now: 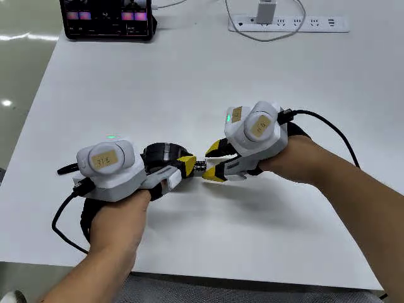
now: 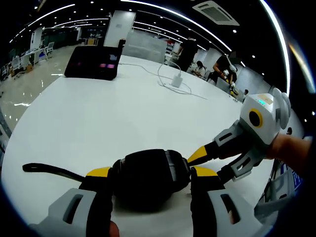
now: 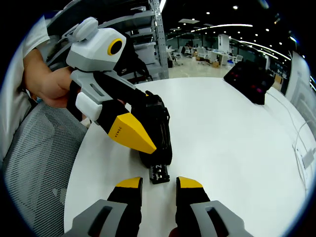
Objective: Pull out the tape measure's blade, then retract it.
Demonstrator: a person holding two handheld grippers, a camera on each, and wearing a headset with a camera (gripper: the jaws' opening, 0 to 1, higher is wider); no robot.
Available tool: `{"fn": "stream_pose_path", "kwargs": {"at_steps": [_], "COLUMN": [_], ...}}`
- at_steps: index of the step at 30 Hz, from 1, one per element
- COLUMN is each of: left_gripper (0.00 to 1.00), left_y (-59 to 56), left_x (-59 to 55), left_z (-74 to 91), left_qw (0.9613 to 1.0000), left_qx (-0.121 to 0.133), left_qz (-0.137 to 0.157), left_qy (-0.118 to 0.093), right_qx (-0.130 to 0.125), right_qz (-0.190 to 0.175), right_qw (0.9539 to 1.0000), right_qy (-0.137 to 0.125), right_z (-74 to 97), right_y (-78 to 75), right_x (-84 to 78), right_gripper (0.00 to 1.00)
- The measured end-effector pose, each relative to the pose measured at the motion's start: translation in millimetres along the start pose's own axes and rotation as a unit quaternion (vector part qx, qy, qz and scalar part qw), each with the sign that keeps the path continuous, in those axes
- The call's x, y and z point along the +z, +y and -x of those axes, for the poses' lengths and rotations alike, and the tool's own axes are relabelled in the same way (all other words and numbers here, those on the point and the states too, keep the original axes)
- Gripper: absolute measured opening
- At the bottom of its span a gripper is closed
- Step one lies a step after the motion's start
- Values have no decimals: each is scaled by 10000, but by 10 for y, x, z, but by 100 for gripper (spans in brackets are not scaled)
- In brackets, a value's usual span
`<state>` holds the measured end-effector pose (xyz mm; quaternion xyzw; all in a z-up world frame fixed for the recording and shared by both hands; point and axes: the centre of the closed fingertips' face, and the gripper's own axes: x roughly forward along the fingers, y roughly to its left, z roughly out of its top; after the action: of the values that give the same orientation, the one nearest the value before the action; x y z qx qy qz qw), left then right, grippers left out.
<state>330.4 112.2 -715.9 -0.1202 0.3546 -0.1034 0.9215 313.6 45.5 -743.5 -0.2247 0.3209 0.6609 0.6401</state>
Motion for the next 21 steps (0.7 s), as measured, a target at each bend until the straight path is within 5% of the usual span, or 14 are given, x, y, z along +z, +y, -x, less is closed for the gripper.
{"fn": "stream_pose_path", "kwargs": {"at_steps": [7, 13, 21], "left_gripper": [61, 67, 73], "left_y": [10, 3, 19], "left_x": [13, 16, 7], "left_z": [18, 53, 107], "left_qw": [10000, 9993, 9984], "left_qx": [-13, -119, -165], "left_qz": [-22, -343, -537], "left_qy": [-40, -47, 0], "right_qx": [-78, -172, -348], "right_qz": [-55, -161, -264], "right_qw": [9999, 9996, 9990], "right_qy": [-91, -149, -132], "right_z": [47, 139, 228], "right_y": [5, 33, 32], "right_x": [-6, -42, -94], "right_gripper": [25, 28, 40]}}
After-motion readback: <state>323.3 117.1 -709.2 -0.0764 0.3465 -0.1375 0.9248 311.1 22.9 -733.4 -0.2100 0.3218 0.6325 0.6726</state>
